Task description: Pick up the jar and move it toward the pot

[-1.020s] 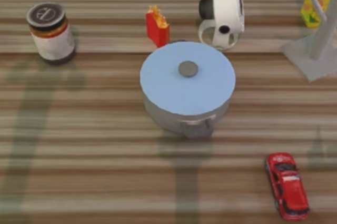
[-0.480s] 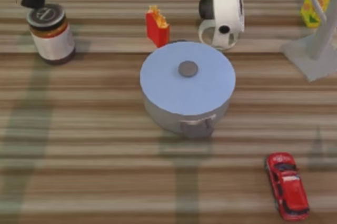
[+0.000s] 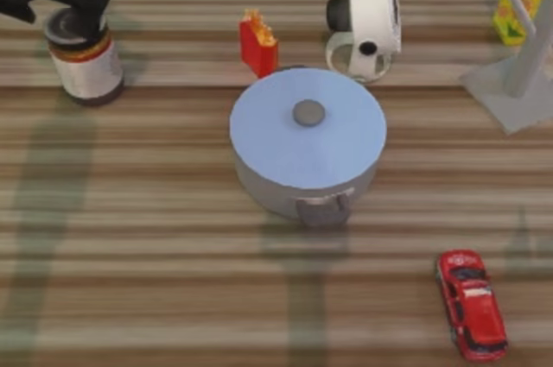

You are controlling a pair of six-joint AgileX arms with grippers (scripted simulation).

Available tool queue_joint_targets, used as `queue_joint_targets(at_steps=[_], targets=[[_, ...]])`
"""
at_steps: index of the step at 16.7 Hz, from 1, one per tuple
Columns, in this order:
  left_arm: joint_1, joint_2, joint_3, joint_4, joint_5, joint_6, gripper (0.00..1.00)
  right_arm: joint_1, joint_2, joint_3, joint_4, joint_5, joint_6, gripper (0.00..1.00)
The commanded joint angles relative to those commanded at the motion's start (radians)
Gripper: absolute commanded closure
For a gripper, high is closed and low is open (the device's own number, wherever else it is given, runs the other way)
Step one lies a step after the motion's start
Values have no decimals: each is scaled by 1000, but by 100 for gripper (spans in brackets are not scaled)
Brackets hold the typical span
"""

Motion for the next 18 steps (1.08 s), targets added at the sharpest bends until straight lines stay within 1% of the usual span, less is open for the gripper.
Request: queue_joint_targets(at_steps=[3,10,15,18], targets=[[1,59,74,-25,2,10,0,0,0,0,0,0,0,0],[-3,64,74,-22,1,9,0,0,0,0,0,0,0,0],[-9,128,31,89,0,1,0,0,0,0,0,0,0,0],[-10,137,26,101,0,0,0,0,0,0,0,0,0,0]])
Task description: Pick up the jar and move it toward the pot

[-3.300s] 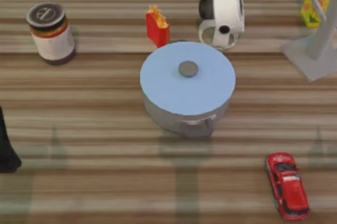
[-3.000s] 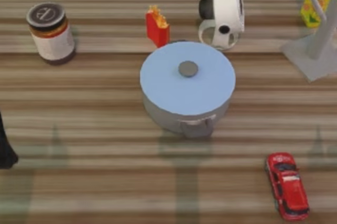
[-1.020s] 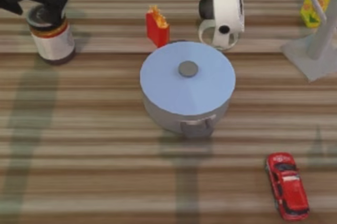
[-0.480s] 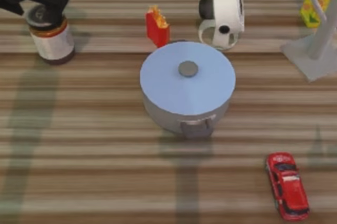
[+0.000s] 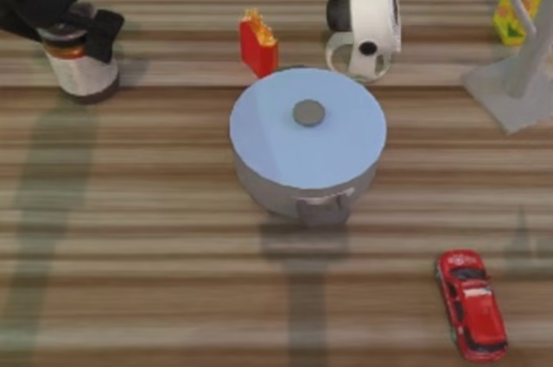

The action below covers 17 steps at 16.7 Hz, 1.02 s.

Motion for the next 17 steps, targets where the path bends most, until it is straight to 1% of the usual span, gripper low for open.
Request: queue_joint_targets(at_steps=[1,14,15,17], targets=[[0,0,0,0,0,0,0,0,0,0,0,0,0,0],[0,0,0,0,0,0,98,0,0,0,0,0,0,0],[0,0,0,0,0,0,100,0,0,0,0,0,0,0],[0,0,0,0,0,0,100,0,0,0,0,0,0,0]])
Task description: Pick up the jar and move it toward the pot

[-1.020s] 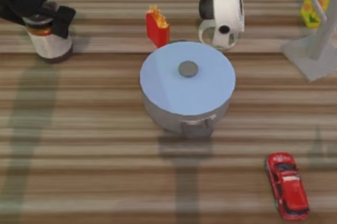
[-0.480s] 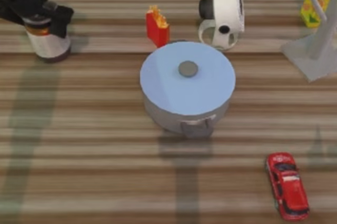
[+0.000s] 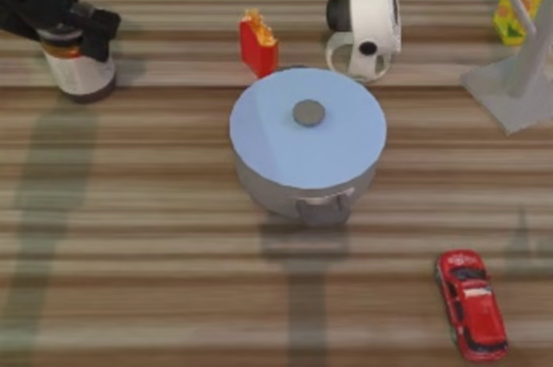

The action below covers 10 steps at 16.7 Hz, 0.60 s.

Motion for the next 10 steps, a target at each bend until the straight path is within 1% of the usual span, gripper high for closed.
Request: queue_joint_targets(at_steps=[7,10], targets=[[3,-4,-3,0,0,1,100,0,0,0,0,0,0,0],[7,-75,-72,-3,-1,1,100,0,0,0,0,0,0,0]])
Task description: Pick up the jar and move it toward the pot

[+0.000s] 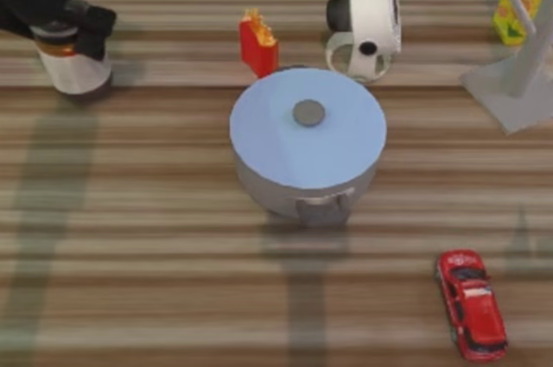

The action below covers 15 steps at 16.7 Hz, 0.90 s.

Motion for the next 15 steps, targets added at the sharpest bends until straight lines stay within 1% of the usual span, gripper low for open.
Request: queue_joint_targets(at_steps=[6,8,15], targets=[[15,-341,-307,-23,-3,2,100,0,0,0,0,0,0,0],[20,-412,-377,-30,-4,2,100,0,0,0,0,0,0,0],[15,-440,-404,-32,-5,2,100,0,0,0,0,0,0,0]])
